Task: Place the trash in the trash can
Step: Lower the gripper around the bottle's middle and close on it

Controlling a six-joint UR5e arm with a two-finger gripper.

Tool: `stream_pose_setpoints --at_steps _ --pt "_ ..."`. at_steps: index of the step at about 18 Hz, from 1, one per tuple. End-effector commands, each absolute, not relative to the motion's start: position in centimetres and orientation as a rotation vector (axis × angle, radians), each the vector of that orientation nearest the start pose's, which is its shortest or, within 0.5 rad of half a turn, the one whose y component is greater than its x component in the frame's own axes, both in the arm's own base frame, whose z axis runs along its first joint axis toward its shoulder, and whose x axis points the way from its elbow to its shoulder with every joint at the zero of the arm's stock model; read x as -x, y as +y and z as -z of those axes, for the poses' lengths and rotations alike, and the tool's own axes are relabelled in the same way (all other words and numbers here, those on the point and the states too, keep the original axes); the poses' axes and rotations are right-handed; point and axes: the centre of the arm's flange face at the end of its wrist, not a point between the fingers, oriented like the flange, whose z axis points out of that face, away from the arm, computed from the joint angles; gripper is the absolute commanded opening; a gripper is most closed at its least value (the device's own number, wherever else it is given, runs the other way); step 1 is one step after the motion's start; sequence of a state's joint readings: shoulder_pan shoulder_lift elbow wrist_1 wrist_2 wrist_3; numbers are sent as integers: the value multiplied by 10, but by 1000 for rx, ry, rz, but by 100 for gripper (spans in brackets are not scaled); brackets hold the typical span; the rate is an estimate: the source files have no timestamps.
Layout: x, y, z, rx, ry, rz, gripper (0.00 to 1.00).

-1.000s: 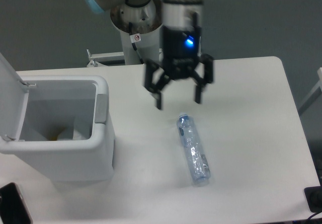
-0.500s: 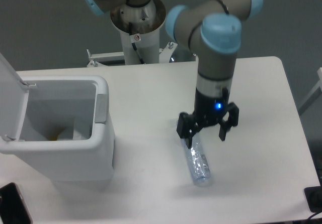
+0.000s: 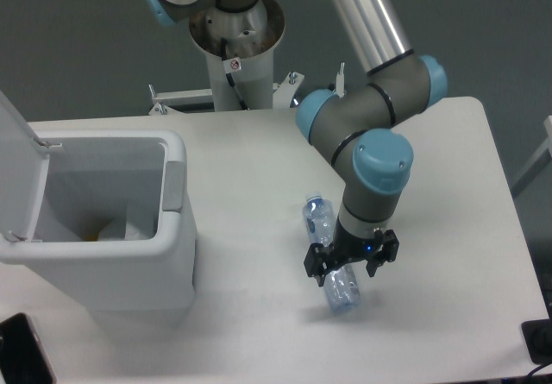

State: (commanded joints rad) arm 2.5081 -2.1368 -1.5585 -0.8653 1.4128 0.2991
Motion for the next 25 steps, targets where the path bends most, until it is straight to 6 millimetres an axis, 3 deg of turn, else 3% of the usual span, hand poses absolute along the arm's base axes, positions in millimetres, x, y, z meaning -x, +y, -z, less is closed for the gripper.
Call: stream_pose_setpoints --at_steps 7,17,20,23,25 --pt "464 523 -213 2820 -912 11 100" --pt "455 532 -194 2848 -893 5 100" --pt "457 531 -187 2870 -903 -23 90" --pt "457 532 -185 2874 -900 -31 88" --pt "457 531 -186 2874 -900 -31 78"
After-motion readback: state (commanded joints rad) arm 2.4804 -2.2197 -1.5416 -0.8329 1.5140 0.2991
